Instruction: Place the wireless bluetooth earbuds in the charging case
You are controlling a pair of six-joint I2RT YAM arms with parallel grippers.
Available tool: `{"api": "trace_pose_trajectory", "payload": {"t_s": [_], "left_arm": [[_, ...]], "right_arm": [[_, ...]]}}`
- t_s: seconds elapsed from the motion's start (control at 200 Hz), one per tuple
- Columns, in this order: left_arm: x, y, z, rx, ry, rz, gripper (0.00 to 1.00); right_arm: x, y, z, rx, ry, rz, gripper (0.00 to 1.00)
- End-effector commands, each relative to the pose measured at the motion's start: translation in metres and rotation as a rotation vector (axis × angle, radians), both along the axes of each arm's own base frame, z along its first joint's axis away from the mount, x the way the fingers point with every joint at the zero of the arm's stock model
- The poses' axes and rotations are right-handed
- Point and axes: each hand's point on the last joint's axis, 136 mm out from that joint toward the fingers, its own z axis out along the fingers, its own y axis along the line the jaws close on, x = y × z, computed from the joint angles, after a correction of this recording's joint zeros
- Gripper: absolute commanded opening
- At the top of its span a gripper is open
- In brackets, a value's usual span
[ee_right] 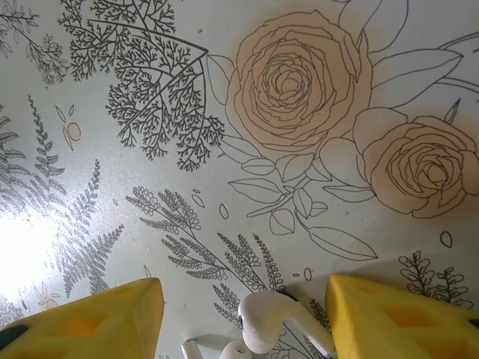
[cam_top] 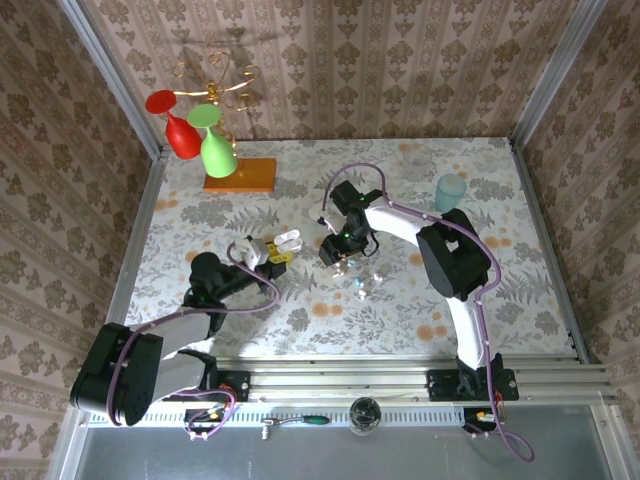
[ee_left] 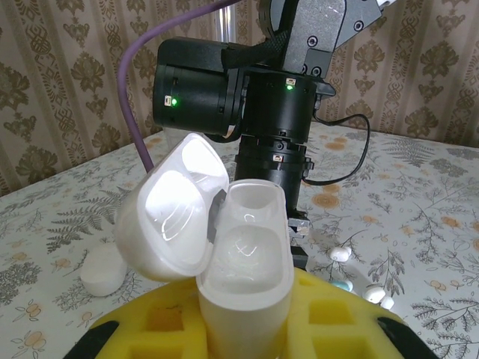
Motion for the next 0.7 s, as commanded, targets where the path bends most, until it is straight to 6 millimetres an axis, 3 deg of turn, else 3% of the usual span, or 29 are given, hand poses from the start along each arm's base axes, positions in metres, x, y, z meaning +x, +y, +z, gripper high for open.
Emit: {"api": "trace_pose_trajectory", "payload": {"t_s": [0.0,0.2,0.435,0.695], "left_arm": [[0.001,0.002,0.007,-0.009,-0.02,0.006,0.0],[0.003,0.001,0.004,-0.006,-0.007,-0.002,0.0],[0.004,0.0,0.006,-0.01,-0.008,-0.007,0.0],[0.002,0.0,0.004,-0.005,-0.005,-0.006,0.0]], "right_arm": [[-0.025,-0.01,0.001,-0.005,0.078,-0.002,0.6],[-0.034,-0.011,0.01,0.03,0.076,-0.021,0.58],[-0.013,-0.015,0.021,0.01,0.01,-0.048,0.59],[-0.005,-0.007,0.012,0.018,0.058,-0.007,0.57]]}}
